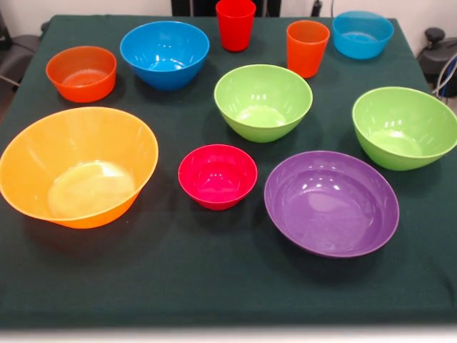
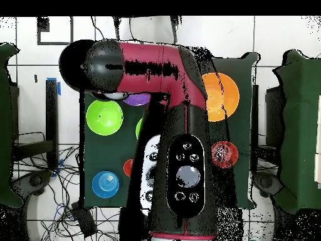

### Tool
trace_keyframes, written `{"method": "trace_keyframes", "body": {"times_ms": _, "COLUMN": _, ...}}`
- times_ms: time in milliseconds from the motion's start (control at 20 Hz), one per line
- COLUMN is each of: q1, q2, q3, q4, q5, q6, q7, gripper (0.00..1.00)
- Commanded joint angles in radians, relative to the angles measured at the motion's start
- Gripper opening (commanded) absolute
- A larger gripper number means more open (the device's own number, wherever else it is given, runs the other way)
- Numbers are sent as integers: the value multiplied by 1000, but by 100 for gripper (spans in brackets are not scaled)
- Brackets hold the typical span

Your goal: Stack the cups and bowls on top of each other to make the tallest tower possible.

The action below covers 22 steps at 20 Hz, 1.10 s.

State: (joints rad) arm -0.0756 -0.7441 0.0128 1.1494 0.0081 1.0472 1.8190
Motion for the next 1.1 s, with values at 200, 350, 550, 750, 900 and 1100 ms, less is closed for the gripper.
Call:
{"method": "trace_keyframes", "body": {"times_ms": 200, "q1": -5, "q2": 165, "q3": 97, "q4": -221, "q5": -73, "q6": 148, "q7": -70, "gripper": 100}}
{"method": "trace_keyframes", "body": {"times_ms": 350, "q1": -6, "q2": 188, "q3": 98, "q4": -255, "q5": -71, "q6": 155, "q7": -80, "gripper": 100}}
{"method": "trace_keyframes", "body": {"times_ms": 550, "q1": -7, "q2": 192, "q3": 96, "q4": -239, "q5": -60, "q6": 134, "q7": -85, "gripper": 100}}
{"method": "trace_keyframes", "body": {"times_ms": 750, "q1": -14, "q2": 216, "q3": 109, "q4": -214, "q5": -51, "q6": 72, "q7": -99, "gripper": 100}}
{"method": "trace_keyframes", "body": {"times_ms": 900, "q1": -21, "q2": 246, "q3": 120, "q4": -202, "q5": -48, "q6": 33, "q7": -104, "gripper": 100}}
{"method": "trace_keyframes", "body": {"times_ms": 1100, "q1": -24, "q2": 264, "q3": 125, "q4": -190, "q5": -51, "q6": -2, "q7": -110, "gripper": 100}}
